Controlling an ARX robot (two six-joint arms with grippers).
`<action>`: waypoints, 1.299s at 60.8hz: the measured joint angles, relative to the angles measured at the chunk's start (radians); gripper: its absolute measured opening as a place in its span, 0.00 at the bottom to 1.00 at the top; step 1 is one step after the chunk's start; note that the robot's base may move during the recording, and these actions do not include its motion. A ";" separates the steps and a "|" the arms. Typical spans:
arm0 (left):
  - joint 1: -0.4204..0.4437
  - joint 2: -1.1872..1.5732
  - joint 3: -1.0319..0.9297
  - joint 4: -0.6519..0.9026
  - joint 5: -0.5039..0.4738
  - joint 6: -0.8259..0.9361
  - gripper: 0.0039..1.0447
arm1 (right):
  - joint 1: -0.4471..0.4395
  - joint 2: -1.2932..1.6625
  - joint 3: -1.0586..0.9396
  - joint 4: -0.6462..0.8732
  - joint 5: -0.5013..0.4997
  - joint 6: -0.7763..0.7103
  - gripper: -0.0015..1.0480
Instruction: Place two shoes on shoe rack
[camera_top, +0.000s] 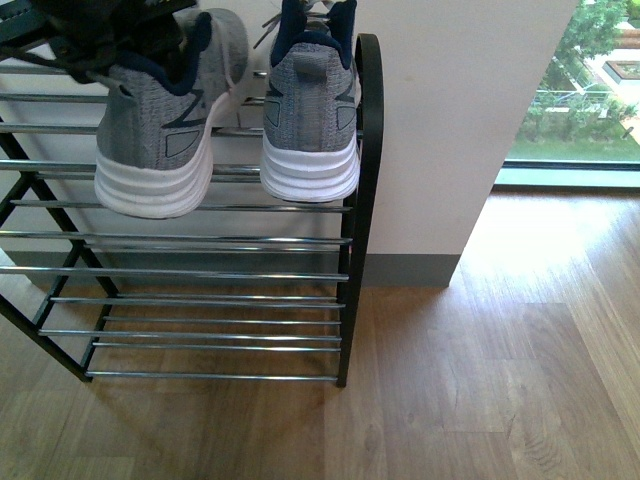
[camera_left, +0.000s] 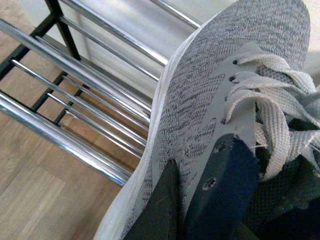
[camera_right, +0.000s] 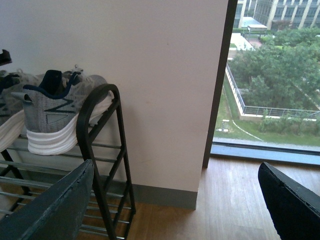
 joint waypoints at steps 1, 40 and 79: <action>-0.002 0.002 0.006 -0.002 0.003 0.000 0.01 | 0.000 0.000 0.000 0.000 0.000 0.000 0.91; -0.045 0.087 0.120 -0.023 0.068 -0.059 0.33 | 0.000 0.000 0.000 0.000 0.000 0.000 0.91; -0.084 -0.121 0.048 -0.030 0.209 -0.005 0.91 | 0.000 0.000 0.000 0.000 0.000 0.000 0.91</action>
